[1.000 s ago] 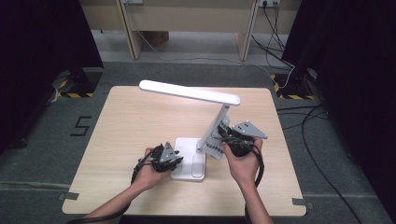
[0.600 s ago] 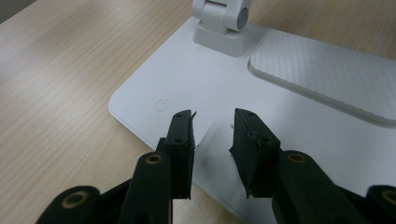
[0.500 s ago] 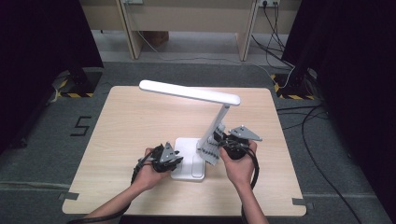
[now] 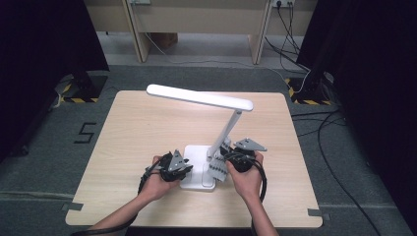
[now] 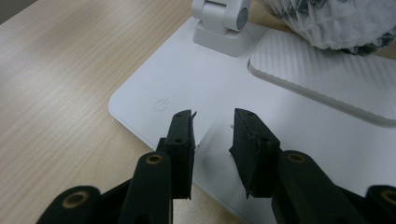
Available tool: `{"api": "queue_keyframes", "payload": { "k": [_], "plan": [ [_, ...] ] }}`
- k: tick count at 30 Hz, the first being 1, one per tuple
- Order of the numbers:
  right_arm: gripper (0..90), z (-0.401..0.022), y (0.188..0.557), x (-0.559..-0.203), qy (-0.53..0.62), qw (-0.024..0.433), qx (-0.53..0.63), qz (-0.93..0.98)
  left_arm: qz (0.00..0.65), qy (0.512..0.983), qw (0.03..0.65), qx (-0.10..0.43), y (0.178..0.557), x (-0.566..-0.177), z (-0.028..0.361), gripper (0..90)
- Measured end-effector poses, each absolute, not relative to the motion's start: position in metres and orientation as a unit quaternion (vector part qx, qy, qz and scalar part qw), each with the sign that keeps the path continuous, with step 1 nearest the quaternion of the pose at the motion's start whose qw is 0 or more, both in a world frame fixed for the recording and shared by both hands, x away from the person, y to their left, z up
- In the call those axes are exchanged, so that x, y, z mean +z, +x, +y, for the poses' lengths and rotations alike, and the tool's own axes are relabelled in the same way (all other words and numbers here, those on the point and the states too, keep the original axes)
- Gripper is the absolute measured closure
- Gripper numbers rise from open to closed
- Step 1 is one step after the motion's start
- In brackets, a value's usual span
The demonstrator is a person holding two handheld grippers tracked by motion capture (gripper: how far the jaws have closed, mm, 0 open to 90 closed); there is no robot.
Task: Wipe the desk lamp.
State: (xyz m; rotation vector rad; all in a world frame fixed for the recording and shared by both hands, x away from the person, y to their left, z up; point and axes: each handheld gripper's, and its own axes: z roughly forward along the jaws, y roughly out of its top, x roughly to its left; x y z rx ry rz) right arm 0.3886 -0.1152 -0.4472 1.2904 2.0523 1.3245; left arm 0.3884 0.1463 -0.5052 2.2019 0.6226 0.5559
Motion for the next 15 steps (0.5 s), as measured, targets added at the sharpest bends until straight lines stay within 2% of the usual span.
{"api": "queue_keyframes", "payload": {
  "k": [15],
  "plan": [
    [78.1, -0.108, 0.396, -0.472, 0.464, 0.161, 0.454, 0.743, 0.244, 0.863, 0.384, 0.218, 0.388, -0.505, 0.146, 67.5]
  ]
}}
